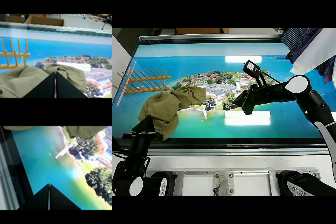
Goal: Fold the clothes and pants, and hang the long-sleeved shirts on hangers.
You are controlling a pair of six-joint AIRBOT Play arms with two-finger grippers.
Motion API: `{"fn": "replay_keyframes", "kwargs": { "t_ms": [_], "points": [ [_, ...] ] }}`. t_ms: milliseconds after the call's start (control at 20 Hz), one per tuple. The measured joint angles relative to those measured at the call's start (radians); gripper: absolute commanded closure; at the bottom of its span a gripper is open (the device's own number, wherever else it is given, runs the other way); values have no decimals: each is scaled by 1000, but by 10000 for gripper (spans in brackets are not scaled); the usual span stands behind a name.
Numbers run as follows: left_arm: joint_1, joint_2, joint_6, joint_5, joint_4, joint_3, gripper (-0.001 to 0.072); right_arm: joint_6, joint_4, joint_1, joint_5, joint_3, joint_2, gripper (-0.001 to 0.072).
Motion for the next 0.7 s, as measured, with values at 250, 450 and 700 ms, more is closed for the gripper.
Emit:
{"fn": "replay_keyframes", "kwargs": {
  "t_ms": [250,450,700],
  "points": [
    [0,0,0,9,0,-15,691,0,0,0,0,-2,-8,697],
    [0,-15,-4,46,-4,14,692,0,0,0,0,-2,-14,697],
    [0,-237,-3,-71,-7,287,692,0,0,0,0,-2,-17,697]
  ]
}}
